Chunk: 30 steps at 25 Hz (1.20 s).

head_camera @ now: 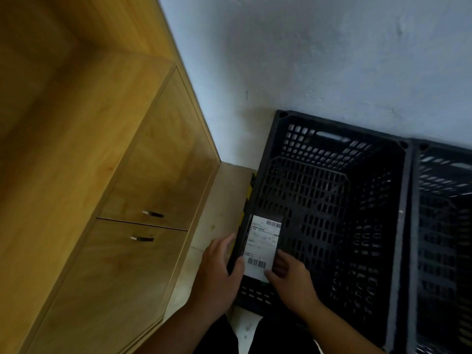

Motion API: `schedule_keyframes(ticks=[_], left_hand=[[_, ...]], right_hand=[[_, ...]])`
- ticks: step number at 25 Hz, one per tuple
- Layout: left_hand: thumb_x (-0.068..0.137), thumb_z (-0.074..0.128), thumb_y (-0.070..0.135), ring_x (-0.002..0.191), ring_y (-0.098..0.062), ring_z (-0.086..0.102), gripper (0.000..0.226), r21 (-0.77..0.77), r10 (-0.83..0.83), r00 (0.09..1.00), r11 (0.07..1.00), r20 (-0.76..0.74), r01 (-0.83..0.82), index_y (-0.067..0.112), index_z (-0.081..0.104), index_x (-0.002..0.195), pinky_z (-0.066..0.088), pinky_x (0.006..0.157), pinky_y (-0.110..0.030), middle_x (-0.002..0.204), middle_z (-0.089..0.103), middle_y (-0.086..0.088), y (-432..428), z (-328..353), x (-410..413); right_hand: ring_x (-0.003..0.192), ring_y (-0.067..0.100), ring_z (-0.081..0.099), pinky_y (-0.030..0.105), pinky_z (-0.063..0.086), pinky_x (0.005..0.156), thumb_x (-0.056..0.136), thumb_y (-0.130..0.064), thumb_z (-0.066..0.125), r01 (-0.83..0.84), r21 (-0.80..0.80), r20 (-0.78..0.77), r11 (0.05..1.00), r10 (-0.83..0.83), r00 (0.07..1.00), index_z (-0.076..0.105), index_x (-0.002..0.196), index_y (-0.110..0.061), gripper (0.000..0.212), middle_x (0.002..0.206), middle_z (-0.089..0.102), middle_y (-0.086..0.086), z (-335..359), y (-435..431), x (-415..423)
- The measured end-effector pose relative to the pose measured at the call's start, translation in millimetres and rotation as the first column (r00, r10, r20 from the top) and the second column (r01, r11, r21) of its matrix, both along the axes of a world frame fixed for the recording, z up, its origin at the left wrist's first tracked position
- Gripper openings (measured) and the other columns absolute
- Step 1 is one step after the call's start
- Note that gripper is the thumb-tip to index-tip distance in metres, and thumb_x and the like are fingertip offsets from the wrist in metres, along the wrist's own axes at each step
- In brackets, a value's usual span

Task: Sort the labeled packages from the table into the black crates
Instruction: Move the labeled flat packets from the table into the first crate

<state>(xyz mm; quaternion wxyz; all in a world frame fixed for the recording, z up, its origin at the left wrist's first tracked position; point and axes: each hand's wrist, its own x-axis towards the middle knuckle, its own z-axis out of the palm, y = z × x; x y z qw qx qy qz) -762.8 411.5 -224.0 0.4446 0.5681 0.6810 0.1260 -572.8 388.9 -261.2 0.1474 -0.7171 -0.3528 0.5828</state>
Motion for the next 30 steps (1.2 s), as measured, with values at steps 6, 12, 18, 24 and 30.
schedule_keyframes(ticks=[6, 12, 18, 24, 30], left_hand=[[0.101, 0.058, 0.035, 0.134, 0.0, 0.039, 0.046, -0.017, -0.121, 0.992, 0.993, -0.038, 0.121, 0.042, 0.041, 0.143, 0.035, 0.111, -0.023, 0.138, 0.041, 0.026, -10, 92, 29], [0.104, 0.055, 0.034, 0.134, 0.003, 0.038, 0.05, 0.006, -0.389, 0.92, 0.921, 0.051, 0.389, 0.037, 0.035, 0.15, 0.032, 0.112, -0.014, 0.152, 0.036, 0.02, -21, 198, 91], [0.104, 0.052, 0.044, 0.145, -0.005, 0.031, 0.059, 0.132, -0.589, 0.807, 0.804, 0.043, 0.58, 0.037, 0.027, 0.157, 0.03, 0.119, -0.028, 0.155, 0.031, 0.022, -51, 265, 150], [0.1, 0.049, 0.054, 0.145, -0.004, 0.03, 0.062, 0.288, -0.671, 0.741, 0.707, -0.013, 0.645, 0.04, 0.025, 0.156, 0.031, 0.12, -0.034, 0.155, 0.029, 0.025, -104, 299, 202], [0.098, 0.048, 0.059, 0.142, 0.0, 0.031, 0.061, 0.317, -0.769, 0.639, 0.607, 0.004, 0.729, 0.046, 0.026, 0.153, 0.035, 0.117, -0.034, 0.15, 0.029, 0.03, -167, 317, 278]], right_hand=[[0.141, 0.015, 0.046, 0.027, 0.037, 0.117, 0.09, -0.023, 0.078, -0.1, -0.045, 0.081, 0.994, 0.103, 0.991, 0.032, 0.158, -0.016, 0.083, 0.154, 0.048, 0.002, 103, -24, 43], [0.149, 0.009, 0.031, 0.023, 0.018, 0.122, 0.097, -0.04, 0.064, -0.147, 0.018, 0.2, 0.989, 0.14, 0.97, 0.021, 0.161, -0.027, 0.079, 0.162, 0.033, -0.01, 213, -61, 118], [0.14, 0.005, 0.041, 0.021, 0.036, 0.115, 0.097, -0.041, 0.063, -0.007, 0.245, 0.459, 0.97, -0.11, 0.882, 0.03, 0.158, -0.033, 0.07, 0.151, 0.044, -0.017, 295, -134, 151], [0.139, 0.005, 0.042, 0.025, 0.043, 0.111, 0.098, -0.047, 0.061, 0.127, 0.425, 0.609, 0.896, -0.387, 0.692, 0.035, 0.155, -0.033, 0.065, 0.151, 0.045, -0.018, 347, -211, 175], [0.136, 0.003, 0.045, 0.022, 0.043, 0.11, 0.097, -0.051, 0.06, 0.224, 0.525, 0.576, 0.821, -0.536, 0.617, 0.041, 0.151, -0.029, 0.061, 0.146, 0.049, -0.018, 378, -288, 222]])
